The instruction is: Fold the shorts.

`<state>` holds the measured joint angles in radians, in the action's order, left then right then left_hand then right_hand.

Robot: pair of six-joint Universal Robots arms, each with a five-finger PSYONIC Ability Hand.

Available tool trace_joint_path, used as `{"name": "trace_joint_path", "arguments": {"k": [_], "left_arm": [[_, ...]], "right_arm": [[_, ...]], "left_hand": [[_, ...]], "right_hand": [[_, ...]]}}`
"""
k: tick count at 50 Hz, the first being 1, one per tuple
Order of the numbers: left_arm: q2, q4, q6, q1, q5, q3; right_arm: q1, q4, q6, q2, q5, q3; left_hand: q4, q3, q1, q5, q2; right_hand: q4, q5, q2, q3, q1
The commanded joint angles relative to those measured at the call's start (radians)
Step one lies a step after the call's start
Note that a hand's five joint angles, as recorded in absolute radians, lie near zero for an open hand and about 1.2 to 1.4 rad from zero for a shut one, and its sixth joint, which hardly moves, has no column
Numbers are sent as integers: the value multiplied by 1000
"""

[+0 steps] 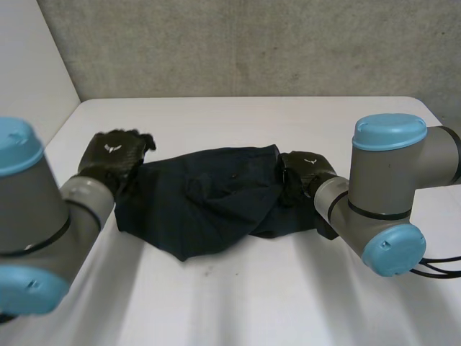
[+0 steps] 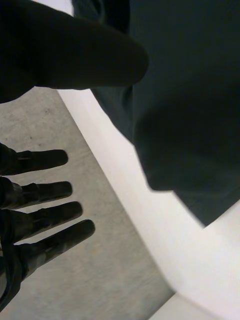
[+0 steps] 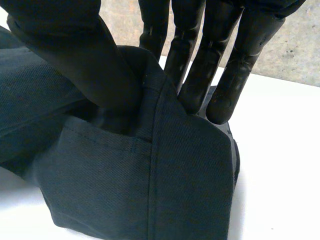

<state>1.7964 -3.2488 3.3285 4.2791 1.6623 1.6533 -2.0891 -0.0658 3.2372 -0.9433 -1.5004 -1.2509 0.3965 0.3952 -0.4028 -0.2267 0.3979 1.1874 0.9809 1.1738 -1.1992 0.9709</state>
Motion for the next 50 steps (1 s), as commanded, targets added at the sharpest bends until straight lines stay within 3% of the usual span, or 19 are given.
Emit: {"name": "trace_joint_path", "arguments": {"k": [1,6,10,14,20,36,50], "left_arm": [[-84,50,-159,-9,-4,161],[-80,84,-161,-24,-65,244],[-69,83,-162,-16,-131,276],[9,69,-162,-9,-145,264],[115,44,-158,-9,-141,198],[213,-16,-153,-21,-95,60],[367,-14,-92,-21,-65,-121]], "right_arm": [[-2,0,16,-11,0,-2],[-2,-3,16,-14,-1,-4],[-2,-5,16,-18,0,-7],[-2,-5,16,-23,2,-10],[-3,-8,15,-32,5,-19],[-14,-5,10,-57,11,-48],[-14,-5,9,-55,14,-51]], "left_hand": [[231,232,-224,-226,229],[433,435,-427,-429,432],[372,374,-366,-368,371],[223,224,-216,-218,221],[20,21,-13,-15,18],[52,53,-46,-47,50],[366,367,-360,-361,364]], "right_hand": [[209,241,222,-197,425],[209,241,222,-197,425],[209,241,222,-197,425],[209,241,222,-197,425],[209,241,222,-197,425],[209,241,222,-197,425],[209,241,222,-197,425]]}}
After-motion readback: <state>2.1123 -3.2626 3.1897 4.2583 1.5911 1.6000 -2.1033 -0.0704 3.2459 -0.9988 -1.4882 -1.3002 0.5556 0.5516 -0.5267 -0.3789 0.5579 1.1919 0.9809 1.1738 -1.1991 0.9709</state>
